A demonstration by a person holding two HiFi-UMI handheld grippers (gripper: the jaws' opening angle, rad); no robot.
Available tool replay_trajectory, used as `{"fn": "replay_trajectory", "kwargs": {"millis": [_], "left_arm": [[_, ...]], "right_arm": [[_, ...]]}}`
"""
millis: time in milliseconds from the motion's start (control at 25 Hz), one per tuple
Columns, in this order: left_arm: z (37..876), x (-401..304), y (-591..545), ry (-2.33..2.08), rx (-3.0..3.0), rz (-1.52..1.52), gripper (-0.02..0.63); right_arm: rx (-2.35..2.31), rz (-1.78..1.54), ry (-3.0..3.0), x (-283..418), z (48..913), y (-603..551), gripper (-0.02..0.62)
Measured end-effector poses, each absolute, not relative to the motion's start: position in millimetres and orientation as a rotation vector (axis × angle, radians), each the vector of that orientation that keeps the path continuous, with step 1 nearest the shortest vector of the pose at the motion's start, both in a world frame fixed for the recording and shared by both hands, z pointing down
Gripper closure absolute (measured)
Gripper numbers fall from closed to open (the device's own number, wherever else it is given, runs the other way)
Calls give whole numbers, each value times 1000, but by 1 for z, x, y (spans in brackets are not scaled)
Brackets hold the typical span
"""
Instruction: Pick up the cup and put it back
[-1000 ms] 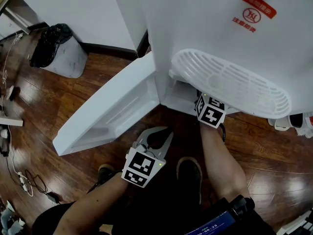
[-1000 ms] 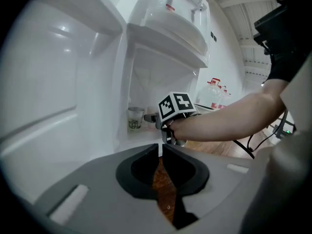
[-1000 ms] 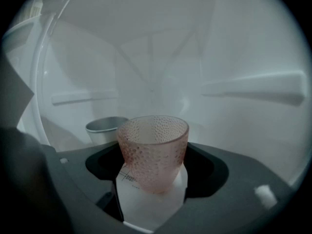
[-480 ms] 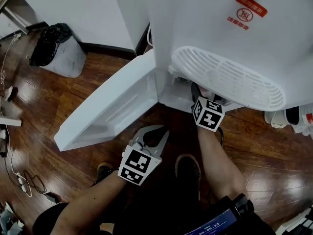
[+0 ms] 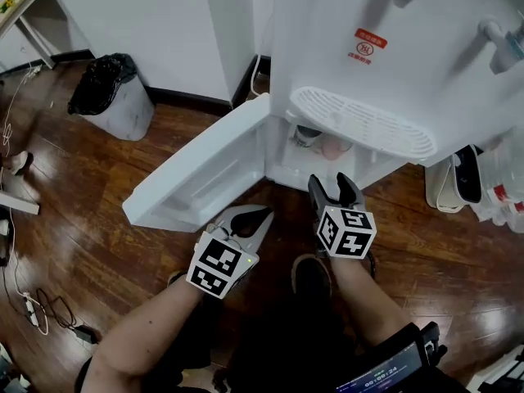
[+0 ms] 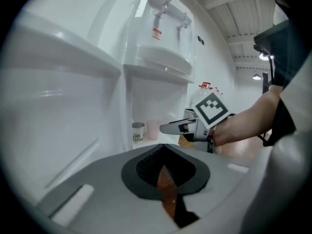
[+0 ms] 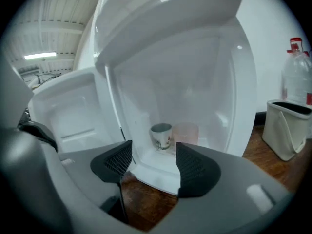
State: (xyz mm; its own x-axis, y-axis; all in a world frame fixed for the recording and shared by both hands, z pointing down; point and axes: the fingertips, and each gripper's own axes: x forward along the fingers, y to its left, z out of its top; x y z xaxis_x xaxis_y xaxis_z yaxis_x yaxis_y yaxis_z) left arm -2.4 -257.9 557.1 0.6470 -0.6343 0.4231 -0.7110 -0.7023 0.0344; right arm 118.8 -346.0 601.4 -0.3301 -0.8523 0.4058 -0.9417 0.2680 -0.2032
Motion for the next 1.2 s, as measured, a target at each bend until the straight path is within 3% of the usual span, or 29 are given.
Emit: {"fn": "replay_trajectory", "kwargs": {"millis": [280, 560, 1040, 1200], "left_arm": [[512, 0, -225, -1003, 2714, 577, 549], [431, 6, -188, -908, 2845, 612, 509], [260, -2, -147, -1028, 2842, 159, 494], [226, 8, -118, -1054, 2876, 81, 463]], "right_arm": [[1489, 570, -2481, 98, 533, -296, 344], [1269, 445, -2655, 81, 458, -248, 477], [1099, 227, -2825, 91, 299, -191, 522], [1058, 138, -2861, 93, 258, -173, 589]]}}
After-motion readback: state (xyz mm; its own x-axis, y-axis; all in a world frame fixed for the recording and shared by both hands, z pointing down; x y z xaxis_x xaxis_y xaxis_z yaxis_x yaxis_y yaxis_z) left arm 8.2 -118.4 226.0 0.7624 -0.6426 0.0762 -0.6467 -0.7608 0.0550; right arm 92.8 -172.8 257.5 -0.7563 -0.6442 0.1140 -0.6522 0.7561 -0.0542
